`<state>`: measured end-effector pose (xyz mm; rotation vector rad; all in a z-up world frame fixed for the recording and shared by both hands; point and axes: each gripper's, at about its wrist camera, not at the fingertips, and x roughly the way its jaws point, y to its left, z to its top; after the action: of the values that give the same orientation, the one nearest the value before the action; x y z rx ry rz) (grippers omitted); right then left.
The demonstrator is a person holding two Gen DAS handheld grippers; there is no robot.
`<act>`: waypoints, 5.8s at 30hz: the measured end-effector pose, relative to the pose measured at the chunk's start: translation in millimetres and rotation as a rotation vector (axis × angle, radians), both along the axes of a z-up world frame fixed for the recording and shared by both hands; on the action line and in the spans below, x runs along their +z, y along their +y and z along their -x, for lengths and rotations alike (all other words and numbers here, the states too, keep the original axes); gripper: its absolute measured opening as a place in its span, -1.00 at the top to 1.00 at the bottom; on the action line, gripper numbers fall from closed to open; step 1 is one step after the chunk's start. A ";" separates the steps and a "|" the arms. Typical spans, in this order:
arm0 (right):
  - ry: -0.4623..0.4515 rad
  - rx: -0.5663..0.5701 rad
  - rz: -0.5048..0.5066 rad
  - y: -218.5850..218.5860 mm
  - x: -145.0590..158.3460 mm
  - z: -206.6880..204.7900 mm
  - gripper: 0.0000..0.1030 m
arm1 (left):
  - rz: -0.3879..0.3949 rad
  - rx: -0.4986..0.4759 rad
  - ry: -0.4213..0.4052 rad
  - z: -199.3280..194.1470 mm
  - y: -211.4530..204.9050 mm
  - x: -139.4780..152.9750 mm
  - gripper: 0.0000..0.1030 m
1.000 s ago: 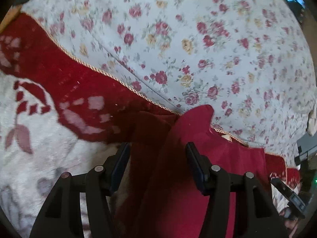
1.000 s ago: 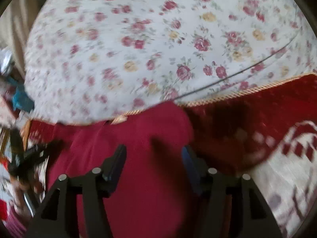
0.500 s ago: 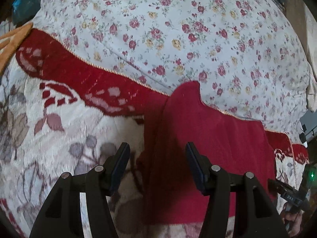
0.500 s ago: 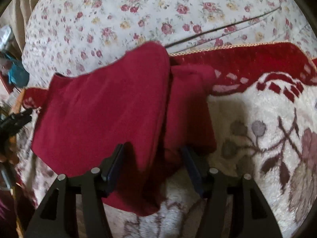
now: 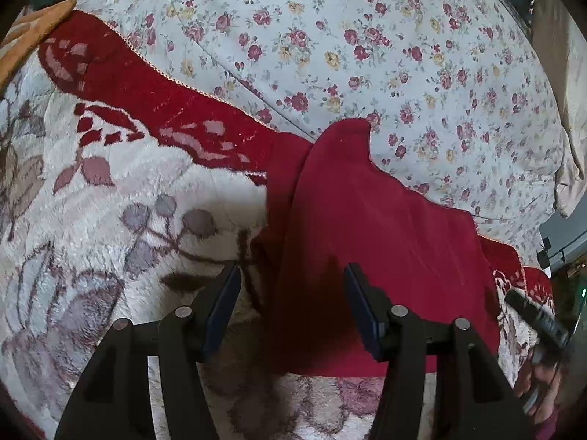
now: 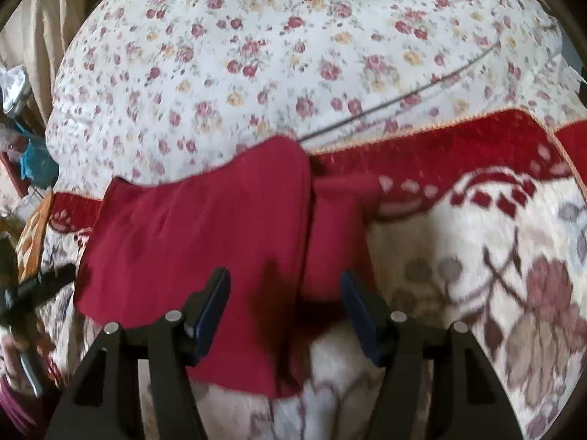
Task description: Fold small clothes
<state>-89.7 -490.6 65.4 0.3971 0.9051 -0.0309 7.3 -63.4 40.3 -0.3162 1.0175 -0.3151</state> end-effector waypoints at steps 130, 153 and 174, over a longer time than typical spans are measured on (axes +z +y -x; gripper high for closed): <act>0.153 0.424 -0.105 247.4 -3.7 -217.7 0.44 | 0.373 -0.198 -0.115 -17.6 -7.5 -10.2 0.91; 0.179 0.494 0.128 251.1 21.6 -199.8 0.56 | 0.303 -0.256 -0.103 0.5 -39.3 7.6 0.92; 0.169 0.220 0.141 10.7 4.9 -130.8 0.59 | 0.195 -0.598 -0.035 40.9 -261.3 21.8 0.95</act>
<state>41.1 -479.9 70.3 0.1637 1.1021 0.0744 -33.6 -324.7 62.1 -0.1734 1.0341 -0.9612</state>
